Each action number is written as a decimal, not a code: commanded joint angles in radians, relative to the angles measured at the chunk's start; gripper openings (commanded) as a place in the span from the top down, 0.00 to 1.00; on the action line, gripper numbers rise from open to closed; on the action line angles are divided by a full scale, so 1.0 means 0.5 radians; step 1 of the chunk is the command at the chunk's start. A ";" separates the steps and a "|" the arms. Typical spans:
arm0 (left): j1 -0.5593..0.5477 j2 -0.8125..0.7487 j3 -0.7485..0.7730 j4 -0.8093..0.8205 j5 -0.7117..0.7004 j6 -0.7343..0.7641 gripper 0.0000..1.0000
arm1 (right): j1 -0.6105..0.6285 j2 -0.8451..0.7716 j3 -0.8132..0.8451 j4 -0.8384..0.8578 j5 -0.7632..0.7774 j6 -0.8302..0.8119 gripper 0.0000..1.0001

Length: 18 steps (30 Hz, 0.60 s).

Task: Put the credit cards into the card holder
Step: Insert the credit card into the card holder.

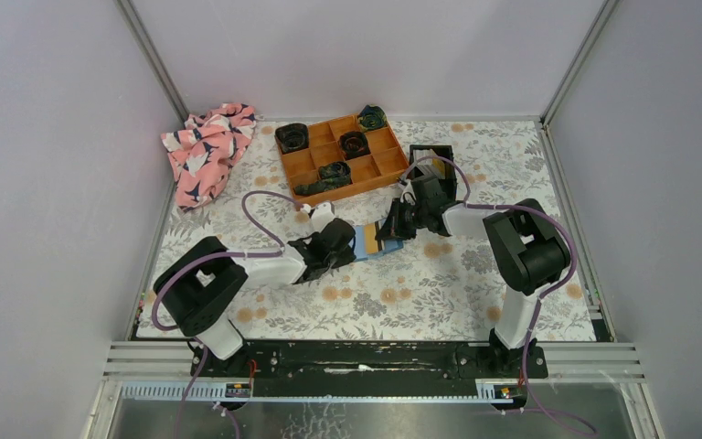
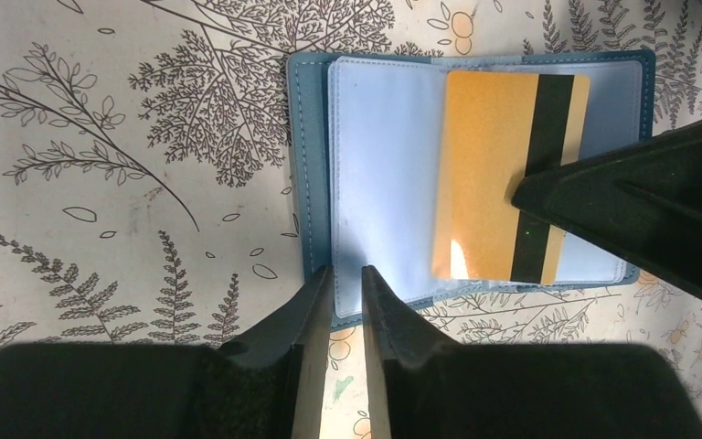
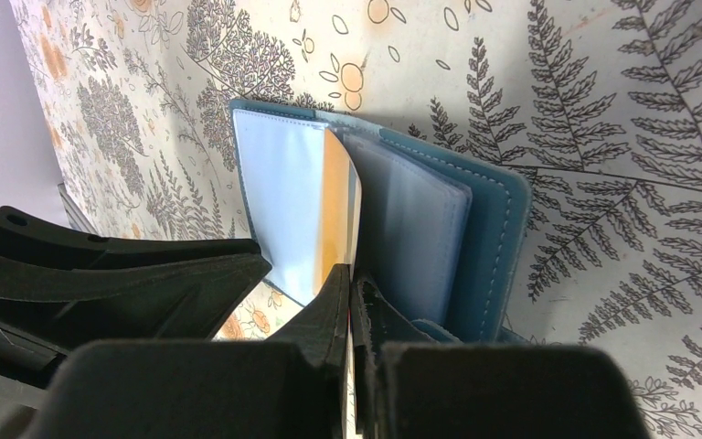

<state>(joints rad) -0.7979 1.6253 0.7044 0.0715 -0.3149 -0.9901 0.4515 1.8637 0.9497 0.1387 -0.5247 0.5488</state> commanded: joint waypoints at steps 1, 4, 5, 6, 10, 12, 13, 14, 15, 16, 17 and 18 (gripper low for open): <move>0.018 0.137 -0.008 -0.327 -0.149 0.024 0.75 | 0.026 0.046 -0.088 -0.145 0.089 -0.072 1.00; 0.019 0.150 0.008 -0.359 -0.183 0.023 0.75 | 0.030 0.039 -0.106 -0.139 0.088 -0.070 1.00; 0.019 0.158 0.013 -0.373 -0.195 0.021 0.75 | 0.030 0.039 -0.111 -0.135 0.084 -0.070 1.00; 0.019 0.162 0.018 -0.385 -0.204 0.020 0.75 | 0.032 0.038 -0.115 -0.136 0.083 -0.070 1.00; 0.023 0.179 0.013 -0.407 -0.231 0.017 0.76 | 0.042 0.045 -0.127 -0.139 0.073 -0.070 1.00; 0.026 0.192 0.013 -0.413 -0.234 0.014 0.76 | 0.048 0.048 -0.135 -0.141 0.071 -0.068 1.00; 0.029 0.196 0.013 -0.418 -0.238 0.014 0.76 | 0.048 0.049 -0.140 -0.143 0.071 -0.070 1.00; 0.029 0.201 0.017 -0.424 -0.241 0.014 0.76 | 0.050 0.045 -0.148 -0.145 0.070 -0.070 1.00; 0.031 0.209 0.019 -0.430 -0.241 0.012 0.76 | 0.053 0.039 -0.156 -0.145 0.068 -0.070 1.00; 0.030 0.213 0.019 -0.440 -0.245 0.011 0.76 | 0.053 0.031 -0.164 -0.147 0.068 -0.071 1.00; 0.030 0.212 0.016 -0.445 -0.247 0.006 0.76 | 0.051 0.022 -0.174 -0.147 0.065 -0.070 1.00; 0.031 0.212 0.011 -0.447 -0.248 0.002 0.77 | 0.053 0.010 -0.192 -0.142 0.062 -0.065 1.00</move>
<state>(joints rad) -0.8043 1.6478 0.7483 0.0032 -0.3412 -1.0000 0.4515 1.8595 0.9127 0.1875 -0.5262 0.5514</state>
